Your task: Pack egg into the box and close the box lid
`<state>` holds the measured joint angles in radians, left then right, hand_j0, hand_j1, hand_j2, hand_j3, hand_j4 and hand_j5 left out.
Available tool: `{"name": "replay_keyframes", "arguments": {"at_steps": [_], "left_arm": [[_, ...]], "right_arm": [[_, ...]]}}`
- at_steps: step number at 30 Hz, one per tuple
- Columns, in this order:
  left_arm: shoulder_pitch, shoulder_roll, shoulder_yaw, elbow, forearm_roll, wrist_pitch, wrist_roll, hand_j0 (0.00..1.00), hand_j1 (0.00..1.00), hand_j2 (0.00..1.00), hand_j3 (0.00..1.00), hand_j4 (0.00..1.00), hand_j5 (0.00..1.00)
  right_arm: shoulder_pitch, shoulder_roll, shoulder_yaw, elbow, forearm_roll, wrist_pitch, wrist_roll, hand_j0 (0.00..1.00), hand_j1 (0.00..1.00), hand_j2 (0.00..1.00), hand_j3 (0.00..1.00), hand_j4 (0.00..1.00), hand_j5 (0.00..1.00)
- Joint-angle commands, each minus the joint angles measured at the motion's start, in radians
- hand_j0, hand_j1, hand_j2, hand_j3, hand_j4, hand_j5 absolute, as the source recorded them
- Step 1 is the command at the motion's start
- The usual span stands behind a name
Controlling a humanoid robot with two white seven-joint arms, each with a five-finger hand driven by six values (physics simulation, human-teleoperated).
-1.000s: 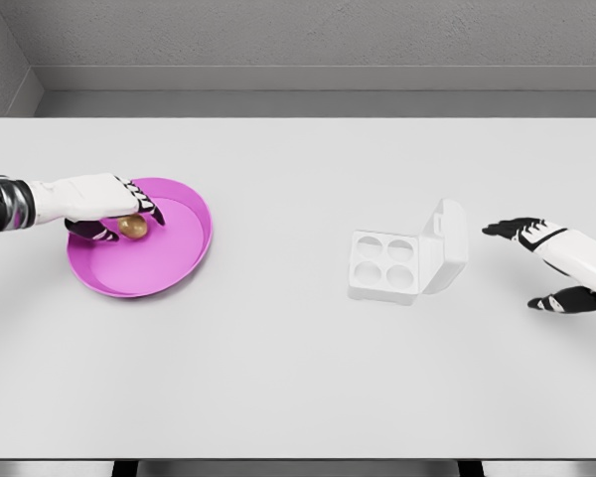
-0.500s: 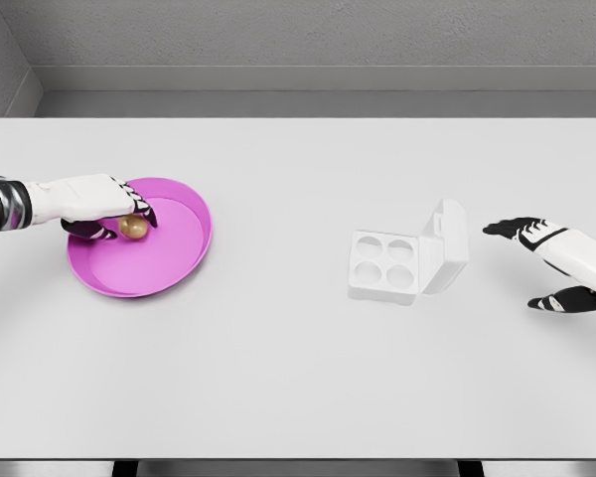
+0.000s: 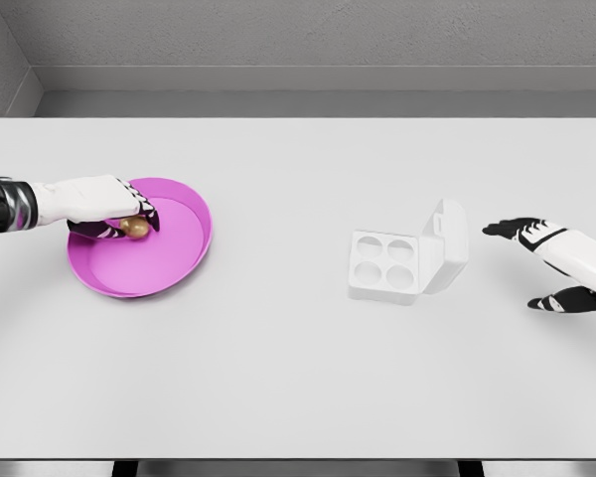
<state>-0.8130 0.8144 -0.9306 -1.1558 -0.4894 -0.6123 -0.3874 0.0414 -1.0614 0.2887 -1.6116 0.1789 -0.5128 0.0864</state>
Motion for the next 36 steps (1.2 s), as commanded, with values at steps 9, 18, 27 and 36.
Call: {"name": "replay_keyframes", "arguments": {"at_steps": [9,18,27,36], "left_arm": [[0.000,0.003,0.013,-0.012,0.008,0.001,0.001,0.55,0.55,0.55,0.55,0.55,0.55],[-0.003,0.003,0.027,-0.022,0.009,0.001,-0.001,0.52,0.52,0.52,0.52,0.52,0.52],[-0.006,0.009,0.035,-0.056,0.008,0.001,-0.001,0.49,0.49,0.49,0.49,0.49,0.49],[-0.009,0.008,0.041,-0.079,0.006,0.001,-0.001,0.46,0.46,0.46,0.46,0.46,0.46]], "right_arm": [[0.000,0.000,0.000,-0.001,-0.006,0.000,0.000,1.00,1.00,1.00,1.00,1.00,1.00],[-0.002,0.000,-0.002,-0.001,-0.006,0.000,0.000,1.00,1.00,1.00,1.00,1.00,1.00],[-0.002,0.000,-0.002,-0.001,-0.006,0.000,0.000,1.00,1.00,1.00,1.00,1.00,1.00],[-0.002,0.000,-0.002,-0.001,-0.006,0.000,0.000,1.00,1.00,1.00,1.00,1.00,1.00]]}}
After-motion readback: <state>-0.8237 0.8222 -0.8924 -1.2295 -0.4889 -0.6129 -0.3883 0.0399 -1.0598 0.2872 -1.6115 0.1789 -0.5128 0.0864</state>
